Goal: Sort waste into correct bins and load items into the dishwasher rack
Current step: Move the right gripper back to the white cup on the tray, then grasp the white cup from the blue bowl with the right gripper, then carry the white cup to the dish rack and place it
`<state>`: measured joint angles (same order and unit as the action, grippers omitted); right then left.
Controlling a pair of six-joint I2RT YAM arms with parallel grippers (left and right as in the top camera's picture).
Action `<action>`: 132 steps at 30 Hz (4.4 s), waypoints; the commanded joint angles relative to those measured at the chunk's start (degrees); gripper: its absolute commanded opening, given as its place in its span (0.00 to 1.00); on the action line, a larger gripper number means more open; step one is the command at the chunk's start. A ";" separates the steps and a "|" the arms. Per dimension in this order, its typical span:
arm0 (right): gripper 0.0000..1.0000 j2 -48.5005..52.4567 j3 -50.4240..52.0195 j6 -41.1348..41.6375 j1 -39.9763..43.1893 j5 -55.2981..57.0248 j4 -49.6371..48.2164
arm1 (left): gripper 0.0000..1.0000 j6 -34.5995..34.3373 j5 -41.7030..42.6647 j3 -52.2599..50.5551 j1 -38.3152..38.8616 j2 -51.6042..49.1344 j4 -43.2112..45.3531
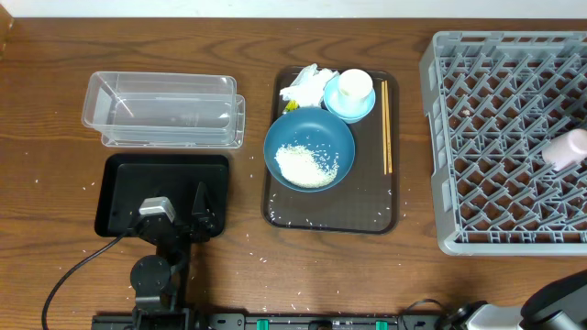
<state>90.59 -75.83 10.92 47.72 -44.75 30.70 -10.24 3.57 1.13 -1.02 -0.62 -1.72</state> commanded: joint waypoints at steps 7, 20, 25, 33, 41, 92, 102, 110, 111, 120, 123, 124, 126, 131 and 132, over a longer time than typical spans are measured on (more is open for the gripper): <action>0.74 -0.37 -0.68 -0.68 -24.72 17.81 0.87 | 0.91 0.79 0.02 -0.90 0.02 0.39 -2.10; 0.75 14.82 -37.03 -3.04 -52.87 34.03 33.24 | 0.91 0.79 0.02 -0.90 0.02 0.39 -2.10; 0.75 26.91 -54.10 -5.29 -57.00 34.03 43.15 | 0.91 0.79 0.02 -0.90 0.02 0.39 -2.10; 0.68 38.56 -56.70 -3.67 -64.28 37.75 36.44 | 0.91 0.79 0.02 -0.90 0.02 0.39 -2.10; 0.55 44.11 -56.70 -0.52 -70.01 45.99 31.67 | 0.91 0.79 0.02 -0.90 0.02 0.39 -2.10; 0.01 45.20 -57.00 2.34 -73.77 54.53 33.57 | 0.91 0.79 0.02 -0.90 0.02 0.39 -2.10; 0.01 29.03 -59.06 -3.13 -64.76 47.56 35.69 | 0.91 0.79 0.02 -0.90 0.02 0.39 -2.10; 0.01 22.77 -59.06 -6.03 -42.51 29.29 35.89 | 0.91 0.79 0.02 -0.90 0.02 0.39 -2.10; 0.01 22.99 -58.99 -7.58 -38.93 24.79 35.56 | 0.91 0.79 0.02 -0.90 0.02 0.39 -2.10; 0.01 29.40 -56.63 -14.62 -18.01 -2.69 28.81 | 0.91 0.79 0.02 -0.90 0.02 0.39 -2.10; 0.01 33.11 -56.63 -13.40 -14.67 -4.98 27.47 | 0.91 0.79 0.02 -0.90 0.02 0.39 -2.10; 0.01 34.62 -56.63 -13.09 -13.64 -6.95 26.71 | 0.91 0.79 0.02 -0.90 0.02 0.39 -2.10; 0.01 37.53 -56.63 -13.11 -11.98 -12.20 24.37 | 0.91 0.79 0.02 -0.90 0.02 0.39 -2.08; 0.01 44.46 -56.63 -13.05 -8.87 -26.77 15.93 | 0.91 0.79 0.02 -0.90 0.02 0.39 -2.08; 0.01 45.97 -56.63 -12.66 -8.31 -29.59 14.08 | 0.91 0.79 0.02 -0.90 0.02 0.39 -2.10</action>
<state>133.45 -132.66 -1.26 37.95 -60.12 47.09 -10.24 3.49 1.13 -1.02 -0.62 -1.72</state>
